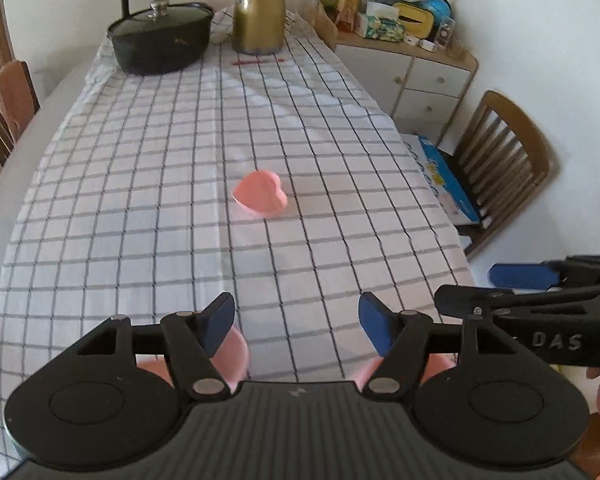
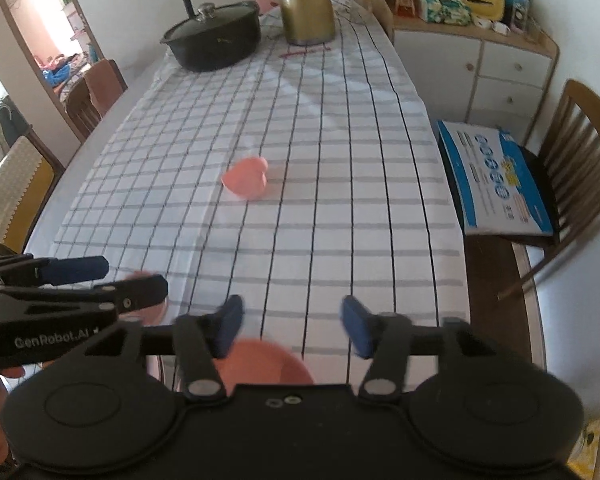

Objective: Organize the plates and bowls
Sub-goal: 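Move both tools toward the pink heart-shaped dish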

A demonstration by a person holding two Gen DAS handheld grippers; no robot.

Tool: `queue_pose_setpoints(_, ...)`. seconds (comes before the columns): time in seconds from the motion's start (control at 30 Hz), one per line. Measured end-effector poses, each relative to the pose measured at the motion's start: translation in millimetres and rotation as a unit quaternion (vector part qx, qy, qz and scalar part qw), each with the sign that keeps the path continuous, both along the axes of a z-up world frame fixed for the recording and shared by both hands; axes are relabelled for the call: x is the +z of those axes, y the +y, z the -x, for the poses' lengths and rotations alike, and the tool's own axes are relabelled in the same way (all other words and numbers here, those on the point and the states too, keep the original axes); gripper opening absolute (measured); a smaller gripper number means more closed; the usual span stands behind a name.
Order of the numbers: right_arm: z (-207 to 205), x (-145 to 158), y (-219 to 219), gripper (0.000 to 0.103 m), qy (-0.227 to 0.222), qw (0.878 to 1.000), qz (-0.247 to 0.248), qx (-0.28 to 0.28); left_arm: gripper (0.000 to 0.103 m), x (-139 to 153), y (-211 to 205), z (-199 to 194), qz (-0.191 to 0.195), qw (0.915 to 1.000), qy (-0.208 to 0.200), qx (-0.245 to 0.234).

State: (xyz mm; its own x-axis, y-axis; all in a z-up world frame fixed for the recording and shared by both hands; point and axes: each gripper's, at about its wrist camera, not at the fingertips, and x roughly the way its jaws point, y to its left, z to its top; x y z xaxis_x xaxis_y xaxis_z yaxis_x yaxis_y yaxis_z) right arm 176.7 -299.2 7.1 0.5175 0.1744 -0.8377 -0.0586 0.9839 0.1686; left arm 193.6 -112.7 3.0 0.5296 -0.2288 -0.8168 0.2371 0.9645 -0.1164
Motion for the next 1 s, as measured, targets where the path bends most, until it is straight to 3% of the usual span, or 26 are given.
queue_pose_setpoints(0.2,-41,7,2,0.085,-0.009,1.000,-0.011,0.013,0.069,-3,9,-36,-0.002,0.9996,0.001,0.028)
queue_pose_setpoints(0.33,-79,10,5,0.087,-0.011,1.000,-0.017,0.014,0.069,-8,16,-66,-0.004,0.9986,0.008,0.051)
queue_pose_setpoints(0.6,-151,-6,12,0.087,0.007,0.999,-0.032,0.013,0.069,-30,18,-119,-0.009,0.9963,0.025,0.081)
queue_pose_setpoints(1.0,-222,-80,21,0.079,0.087,0.995,-0.056,0.002,0.069,-90,16,-177,0.008,0.9915,0.071,0.108)
